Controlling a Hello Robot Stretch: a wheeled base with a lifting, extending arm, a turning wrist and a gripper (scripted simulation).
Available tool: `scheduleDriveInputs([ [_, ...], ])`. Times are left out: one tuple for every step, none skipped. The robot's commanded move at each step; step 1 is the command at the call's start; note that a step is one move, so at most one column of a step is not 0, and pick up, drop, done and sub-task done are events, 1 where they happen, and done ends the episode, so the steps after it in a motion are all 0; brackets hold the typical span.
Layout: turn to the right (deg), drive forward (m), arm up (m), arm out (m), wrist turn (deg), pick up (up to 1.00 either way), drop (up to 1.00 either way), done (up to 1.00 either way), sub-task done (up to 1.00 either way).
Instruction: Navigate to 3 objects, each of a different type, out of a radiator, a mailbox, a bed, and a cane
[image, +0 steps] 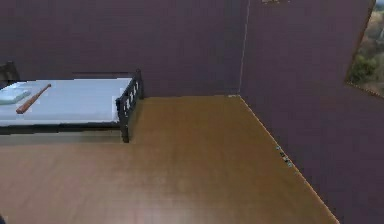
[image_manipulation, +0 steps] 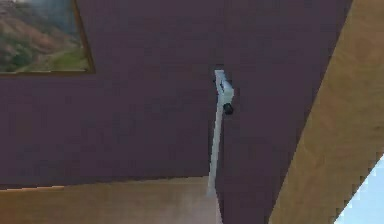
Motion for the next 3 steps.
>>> scheduleDriveInputs([
  [0.0,0.35,0.0,0.0,0.0,0.0,0.0,0.0,0.0],
  [45.0,0.0,0.0,0.0,0.0,0.0,0.0,0.0,0.0],
  [45.0,0.0,0.0,0.0,0.0,0.0,0.0,0.0,0.0],
])
